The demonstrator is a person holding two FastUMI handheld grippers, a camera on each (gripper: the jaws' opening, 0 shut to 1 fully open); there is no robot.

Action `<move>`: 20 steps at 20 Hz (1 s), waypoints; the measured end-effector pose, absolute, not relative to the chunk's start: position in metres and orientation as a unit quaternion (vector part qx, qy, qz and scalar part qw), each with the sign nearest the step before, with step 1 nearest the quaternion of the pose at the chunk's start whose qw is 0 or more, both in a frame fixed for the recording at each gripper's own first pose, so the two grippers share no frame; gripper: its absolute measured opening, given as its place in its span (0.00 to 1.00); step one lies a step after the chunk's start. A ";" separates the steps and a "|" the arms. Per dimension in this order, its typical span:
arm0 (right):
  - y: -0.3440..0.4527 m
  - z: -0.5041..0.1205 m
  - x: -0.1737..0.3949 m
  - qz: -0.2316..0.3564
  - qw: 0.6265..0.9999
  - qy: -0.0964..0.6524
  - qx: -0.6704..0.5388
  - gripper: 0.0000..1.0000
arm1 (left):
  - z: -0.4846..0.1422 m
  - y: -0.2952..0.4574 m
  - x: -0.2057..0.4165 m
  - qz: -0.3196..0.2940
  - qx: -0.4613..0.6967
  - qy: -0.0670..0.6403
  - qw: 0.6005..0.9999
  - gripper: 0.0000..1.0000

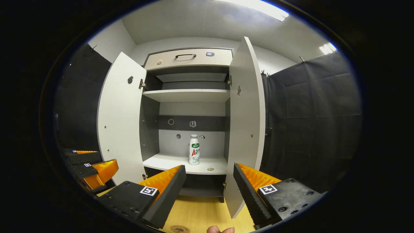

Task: Grasp the bottle in the cabinet with the left hand and place it on the coaster, then close the right door with the right hand and the left door with the left hand.

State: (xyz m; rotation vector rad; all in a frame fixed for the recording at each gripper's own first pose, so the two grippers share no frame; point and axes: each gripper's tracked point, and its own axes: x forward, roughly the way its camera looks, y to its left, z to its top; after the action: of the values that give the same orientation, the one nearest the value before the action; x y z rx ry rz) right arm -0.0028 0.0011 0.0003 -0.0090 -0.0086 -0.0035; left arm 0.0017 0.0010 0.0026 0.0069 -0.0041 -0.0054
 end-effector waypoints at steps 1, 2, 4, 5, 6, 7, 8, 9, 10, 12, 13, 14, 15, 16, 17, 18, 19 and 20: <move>0.001 0.000 -0.003 -0.001 1.000 -0.004 -0.003 0.97 | 0.003 0.001 0.002 -0.004 0.004 -0.002 1.000 0.94; 0.001 0.001 -0.004 0.000 1.000 -0.005 -0.001 0.97 | 0.003 0.000 0.002 -0.005 0.005 -0.003 1.000 0.95; 0.001 0.003 -0.005 0.001 1.000 -0.008 0.000 0.97 | 0.003 -0.004 0.007 -0.010 0.002 -0.004 1.000 0.95; 0.001 0.003 -0.006 0.001 1.000 -0.010 -0.002 0.97 | 0.003 -0.006 0.010 -0.013 0.001 -0.003 1.000 0.95; 0.000 0.003 -0.006 -0.001 1.000 -0.009 -0.004 0.97 | 0.002 -0.009 0.015 -0.015 0.000 -0.002 1.000 0.95; 0.000 0.003 -0.006 -0.003 1.000 -0.009 -0.004 0.97 | 0.001 -0.013 0.019 -0.020 -0.002 -0.002 1.000 0.95; -0.001 0.003 -0.005 -0.005 1.000 -0.008 -0.002 0.97 | 0.002 -0.018 0.025 -0.025 -0.001 -0.003 1.000 0.94; -0.003 0.002 -0.005 -0.008 1.000 -0.006 0.000 0.97 | 0.004 -0.023 0.031 -0.029 0.001 -0.004 1.000 0.94; -0.005 0.002 -0.006 -0.008 1.000 -0.005 0.001 0.97 | 0.003 -0.028 0.038 -0.033 0.003 -0.004 0.999 0.95; -0.015 0.000 -0.007 -0.011 1.000 -0.004 0.000 0.97 | 0.004 -0.039 0.058 -0.043 0.000 -0.005 0.999 0.95; -0.019 0.000 -0.007 -0.013 1.000 -0.003 -0.001 0.97 | 0.005 -0.045 0.066 -0.048 -0.005 -0.006 0.999 0.94; -0.022 -0.001 -0.007 -0.014 1.000 -0.003 -0.002 0.97 | 0.005 -0.050 0.078 -0.054 -0.011 -0.007 0.998 0.94; -0.024 -0.001 -0.005 -0.014 1.000 -0.004 -0.002 0.97 | 0.007 -0.057 0.090 -0.060 -0.016 -0.009 0.998 0.94; -0.027 -0.001 -0.005 -0.015 1.000 -0.005 -0.001 0.97 | 0.008 -0.062 0.103 -0.066 -0.019 -0.012 0.998 0.94; -0.030 0.000 -0.003 -0.015 1.000 -0.005 0.000 0.97 | 0.010 -0.069 0.117 -0.073 -0.020 -0.015 0.997 0.94; -0.033 -0.002 -0.003 -0.017 1.000 -0.002 0.000 0.97 | 0.008 -0.076 0.131 -0.079 -0.020 -0.015 0.997 0.94; -0.035 -0.003 -0.003 -0.016 1.000 0.000 0.002 0.97 | 0.008 -0.083 0.145 -0.086 -0.023 -0.016 0.996 0.94; -0.037 -0.003 -0.003 -0.015 1.000 -0.002 0.003 0.97 | 0.008 -0.091 0.162 -0.091 -0.028 -0.018 0.995 0.94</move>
State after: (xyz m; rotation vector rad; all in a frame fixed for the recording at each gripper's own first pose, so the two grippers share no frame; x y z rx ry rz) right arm -0.0030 -0.0368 -0.0026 0.0063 -0.0049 -0.0290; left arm 0.1616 -0.0906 0.0075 -0.0562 -0.0353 -0.1827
